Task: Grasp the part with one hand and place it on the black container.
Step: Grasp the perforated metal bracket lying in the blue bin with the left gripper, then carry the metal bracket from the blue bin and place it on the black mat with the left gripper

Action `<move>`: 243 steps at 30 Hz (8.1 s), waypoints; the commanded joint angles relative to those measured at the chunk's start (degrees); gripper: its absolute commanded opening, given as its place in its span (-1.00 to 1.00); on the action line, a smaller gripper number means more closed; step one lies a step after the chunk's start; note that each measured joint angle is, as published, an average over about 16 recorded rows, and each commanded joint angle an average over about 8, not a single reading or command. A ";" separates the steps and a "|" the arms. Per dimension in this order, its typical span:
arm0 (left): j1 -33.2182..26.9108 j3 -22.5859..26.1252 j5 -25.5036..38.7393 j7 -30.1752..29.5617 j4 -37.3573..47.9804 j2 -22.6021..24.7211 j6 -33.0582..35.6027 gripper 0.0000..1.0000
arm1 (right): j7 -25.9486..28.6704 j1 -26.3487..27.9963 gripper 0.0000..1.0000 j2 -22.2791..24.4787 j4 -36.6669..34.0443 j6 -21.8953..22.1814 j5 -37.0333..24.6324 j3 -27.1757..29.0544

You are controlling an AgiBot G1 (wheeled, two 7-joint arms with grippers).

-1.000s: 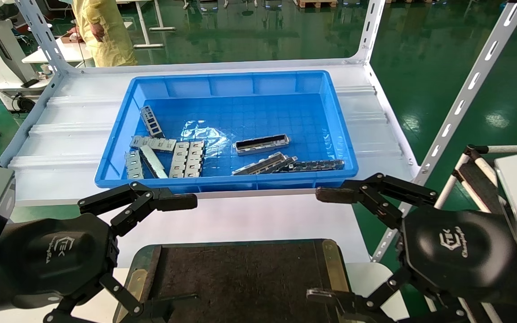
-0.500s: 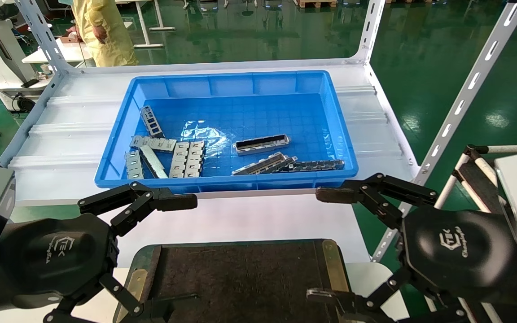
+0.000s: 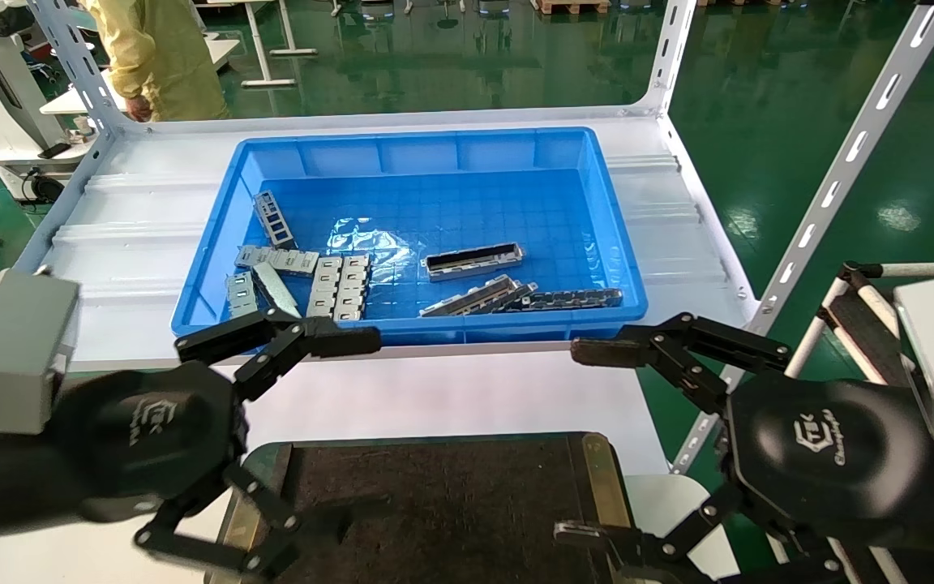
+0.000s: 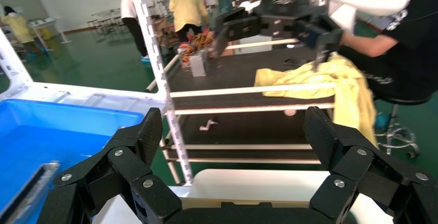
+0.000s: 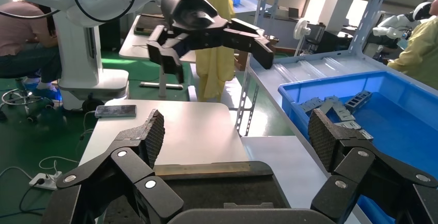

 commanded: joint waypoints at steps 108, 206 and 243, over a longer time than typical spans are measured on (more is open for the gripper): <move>-26.02 30.10 18.38 11.94 56.57 39.93 -47.35 -1.00 | -0.06 0.03 -1.00 0.04 0.00 0.04 0.08 -0.12; 13.32 37.03 -1.03 -1.81 0.47 13.78 -50.93 -1.00 | -0.11 0.06 -1.00 0.08 0.00 0.08 0.15 -0.22; 17.59 49.78 -8.99 -12.57 4.39 35.40 -103.88 -1.00 | -0.13 0.07 -1.00 0.10 0.00 0.10 0.17 -0.26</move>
